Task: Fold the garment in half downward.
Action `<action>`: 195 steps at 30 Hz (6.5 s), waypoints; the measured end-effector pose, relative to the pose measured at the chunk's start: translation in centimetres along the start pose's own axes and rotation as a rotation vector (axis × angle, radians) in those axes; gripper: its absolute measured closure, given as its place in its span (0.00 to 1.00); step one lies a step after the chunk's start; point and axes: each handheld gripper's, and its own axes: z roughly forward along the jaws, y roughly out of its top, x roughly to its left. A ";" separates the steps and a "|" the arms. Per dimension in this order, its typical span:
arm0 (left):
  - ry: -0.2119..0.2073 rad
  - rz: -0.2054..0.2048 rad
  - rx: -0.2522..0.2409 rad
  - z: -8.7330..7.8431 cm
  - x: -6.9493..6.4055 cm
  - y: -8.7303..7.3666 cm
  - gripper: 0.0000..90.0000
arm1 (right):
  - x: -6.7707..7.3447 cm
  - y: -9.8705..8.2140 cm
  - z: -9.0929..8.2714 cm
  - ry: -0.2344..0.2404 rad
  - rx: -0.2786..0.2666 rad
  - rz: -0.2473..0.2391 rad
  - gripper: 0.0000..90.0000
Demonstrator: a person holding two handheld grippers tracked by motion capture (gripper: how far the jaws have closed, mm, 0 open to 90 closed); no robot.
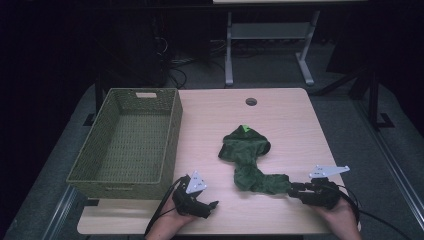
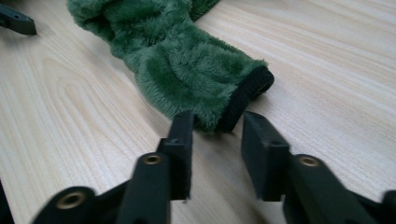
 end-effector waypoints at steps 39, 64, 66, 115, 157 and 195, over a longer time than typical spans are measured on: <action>0.000 0.000 0.000 0.0 0.0 0.0 0.14 | 3.9 5.2 -1.6 0.104 -0.163 -0.193 0.95; 0.002 0.001 -0.003 0.0 0.0 0.0 0.14 | 5.6 10.6 3.7 0.179 -0.166 -0.246 0.92; 0.002 0.000 -0.003 0.0 0.0 0.0 0.14 | 4.9 10.7 3.4 0.142 -0.184 -0.221 0.97; -0.080 0.007 -0.025 -0.4 2.2 5.9 0.18 | 3.5 11.5 4.9 0.069 -0.097 -0.141 0.67; -0.011 -0.007 0.060 11.0 12.6 14.4 0.62 | -6.4 16.2 11.5 -0.083 0.056 -0.040 0.64; -0.010 -0.041 -0.083 6.9 13.0 18.5 0.97 | -5.6 20.5 7.8 -0.098 -0.055 -0.058 0.99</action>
